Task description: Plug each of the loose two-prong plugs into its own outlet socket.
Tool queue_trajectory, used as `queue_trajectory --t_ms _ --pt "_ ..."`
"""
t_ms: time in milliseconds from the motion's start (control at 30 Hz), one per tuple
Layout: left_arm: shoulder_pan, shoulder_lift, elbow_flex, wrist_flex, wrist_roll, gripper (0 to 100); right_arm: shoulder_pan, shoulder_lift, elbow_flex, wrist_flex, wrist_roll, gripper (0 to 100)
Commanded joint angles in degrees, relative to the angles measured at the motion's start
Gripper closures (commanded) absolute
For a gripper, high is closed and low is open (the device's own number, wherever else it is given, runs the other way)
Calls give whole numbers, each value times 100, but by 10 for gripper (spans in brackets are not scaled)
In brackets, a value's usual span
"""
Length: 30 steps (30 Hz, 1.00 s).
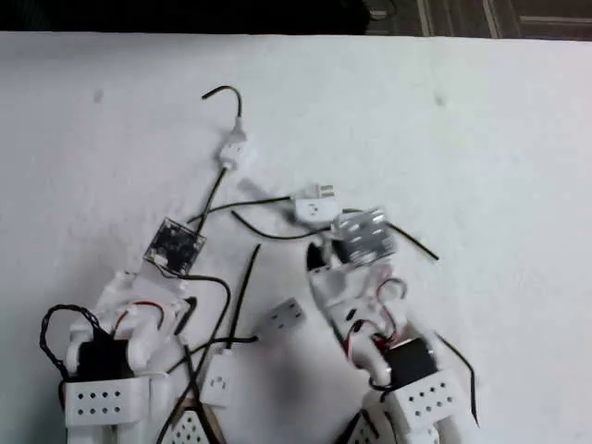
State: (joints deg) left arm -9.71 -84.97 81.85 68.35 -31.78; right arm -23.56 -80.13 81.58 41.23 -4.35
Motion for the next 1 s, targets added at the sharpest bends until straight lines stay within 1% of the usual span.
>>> queue_trajectory --t_ms 0,100,200,267,367,533,633,700,867,967 --pt "-40 -40 -703 273 53 736 479 -31 -712 611 -633 982" --pt "163 -31 -1284 703 26 736 840 -31 -818 681 -1002 982" --pt "725 -22 -1776 1231 26 736 1235 -31 -818 655 -1169 982" --pt "1059 4 -1908 1275 44 736 1543 -31 -818 637 -1204 982" --pt "1473 453 -2004 1240 44 736 1965 -31 -826 629 -1398 982" --pt "2149 2158 -2611 1196 53 736 2492 -31 -826 356 -1442 982" --pt "2633 3125 -3051 1196 53 729 2580 -31 -826 338 -1442 982" --pt "2941 3644 -3226 1160 53 701 2686 -22 -826 312 -1442 982" --pt "3486 4541 -3270 536 378 683 2774 -22 -809 321 -1424 982" --pt "3820 5024 -3279 290 431 683 2765 -22 -791 330 -1407 982"
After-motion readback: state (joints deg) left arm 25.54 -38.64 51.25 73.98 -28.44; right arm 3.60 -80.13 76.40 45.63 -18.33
